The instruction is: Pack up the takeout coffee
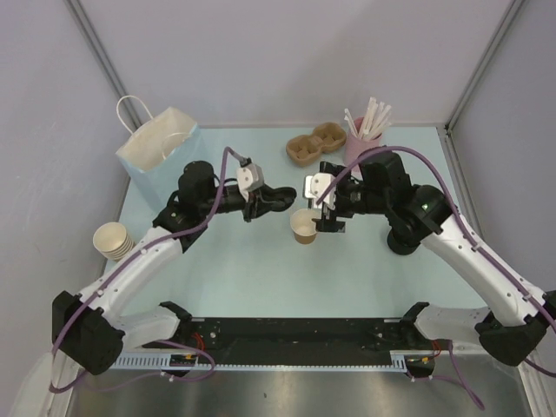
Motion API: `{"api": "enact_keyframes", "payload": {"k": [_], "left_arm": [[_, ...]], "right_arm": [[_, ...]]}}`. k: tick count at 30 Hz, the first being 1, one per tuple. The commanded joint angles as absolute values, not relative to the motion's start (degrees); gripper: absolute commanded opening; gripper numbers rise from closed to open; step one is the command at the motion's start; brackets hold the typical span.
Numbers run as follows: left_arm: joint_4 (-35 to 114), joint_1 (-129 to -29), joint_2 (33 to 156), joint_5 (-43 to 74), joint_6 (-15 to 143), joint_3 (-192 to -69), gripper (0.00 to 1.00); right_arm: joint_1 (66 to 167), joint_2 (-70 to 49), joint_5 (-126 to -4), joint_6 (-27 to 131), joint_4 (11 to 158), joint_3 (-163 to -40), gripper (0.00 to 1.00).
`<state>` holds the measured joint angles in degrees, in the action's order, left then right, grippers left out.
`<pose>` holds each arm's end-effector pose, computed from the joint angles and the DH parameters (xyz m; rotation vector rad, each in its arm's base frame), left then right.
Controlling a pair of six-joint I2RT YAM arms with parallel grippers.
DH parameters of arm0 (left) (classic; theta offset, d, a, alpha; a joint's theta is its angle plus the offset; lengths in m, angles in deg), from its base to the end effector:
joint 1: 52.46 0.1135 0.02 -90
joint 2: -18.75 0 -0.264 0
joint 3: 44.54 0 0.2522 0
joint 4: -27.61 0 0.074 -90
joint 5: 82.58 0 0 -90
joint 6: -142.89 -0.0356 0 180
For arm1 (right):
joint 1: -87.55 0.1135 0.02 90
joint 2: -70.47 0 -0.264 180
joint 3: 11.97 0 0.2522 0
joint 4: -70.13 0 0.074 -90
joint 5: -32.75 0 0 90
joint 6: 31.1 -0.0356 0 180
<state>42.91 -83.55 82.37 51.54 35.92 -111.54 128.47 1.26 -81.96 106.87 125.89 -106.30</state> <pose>0.2029 -0.1513 0.3443 1.2086 1.3319 -0.8575 0.1762 0.1725 0.4132 -1.6242 1.2891 0.3778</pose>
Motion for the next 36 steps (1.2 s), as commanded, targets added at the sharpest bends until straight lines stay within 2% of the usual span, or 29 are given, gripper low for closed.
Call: {"api": "enact_keyframes", "payload": {"k": [1,11,23,27,36], "left_arm": [[31.4,-78.1,85.2,53.2,53.4,-111.3,0.29],[32.3,-73.4,94.4,56.4,70.5,-116.0,0.31],[32.8,-72.8,99.1,61.8,76.6,-118.7,0.29],[33.4,-72.8,99.4,62.6,76.6,-119.1,0.25],[32.0,-72.8,98.5,65.6,77.7,-118.3,0.24]], "right_arm": [[133.1,4.9,-71.7,116.0,128.5,-104.5,0.9],[141.3,1.3,-62.7,118.6,125.5,-101.8,0.78],[148.8,-7.5,-53.2,119.2,120.3,-101.8,0.64],[149.2,-8.6,-52.4,119.3,119.2,-101.8,0.6],[148.7,-8.5,-58.2,118.8,120.4,-101.8,0.6]]}}
